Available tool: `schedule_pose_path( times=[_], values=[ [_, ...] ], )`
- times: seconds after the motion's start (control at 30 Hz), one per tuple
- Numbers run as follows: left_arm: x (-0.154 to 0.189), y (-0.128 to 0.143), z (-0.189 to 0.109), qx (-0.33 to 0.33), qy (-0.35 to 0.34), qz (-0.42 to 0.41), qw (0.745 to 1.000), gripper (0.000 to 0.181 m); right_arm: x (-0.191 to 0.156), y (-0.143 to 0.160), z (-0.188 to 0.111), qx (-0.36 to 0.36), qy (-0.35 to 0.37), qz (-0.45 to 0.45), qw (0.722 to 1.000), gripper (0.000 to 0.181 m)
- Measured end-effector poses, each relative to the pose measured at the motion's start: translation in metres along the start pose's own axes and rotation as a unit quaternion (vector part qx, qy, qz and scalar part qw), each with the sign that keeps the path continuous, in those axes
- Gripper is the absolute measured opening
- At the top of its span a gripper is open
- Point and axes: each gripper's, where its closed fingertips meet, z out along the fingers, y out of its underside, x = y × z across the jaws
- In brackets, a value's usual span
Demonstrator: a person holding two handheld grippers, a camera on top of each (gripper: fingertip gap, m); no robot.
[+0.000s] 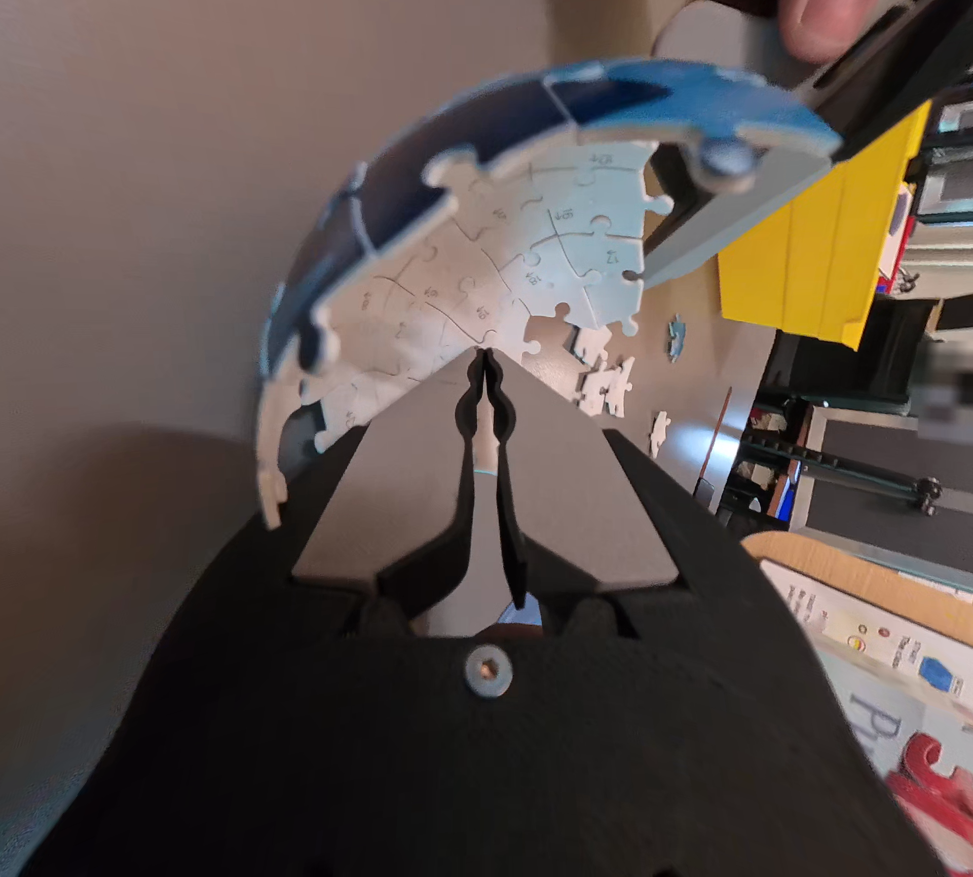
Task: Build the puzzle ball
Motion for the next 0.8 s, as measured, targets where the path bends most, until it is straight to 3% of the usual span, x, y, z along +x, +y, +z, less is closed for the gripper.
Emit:
schedule_pose_path(
  times=[0.37, 0.67, 0.8],
  values=[
    [-0.018, 0.006, 0.001, 0.002, 0.012, -0.024, 1.0, 0.0, -0.004, -0.005, 0.006, 0.015, -0.122, -0.088, 0.989, 0.0],
    [-0.03, 0.005, -0.001, 0.006, 0.023, -0.019, 1.0, 0.0, -0.004, -0.008, 0.009, 0.023, -0.251, -0.162, 0.954, 0.0],
    [-0.03, 0.0, -0.005, 0.029, 0.027, -0.016, 0.999, 0.0, -0.004, -0.01, 0.01, 0.027, -0.276, -0.203, 0.939, 0.0]
  ],
)
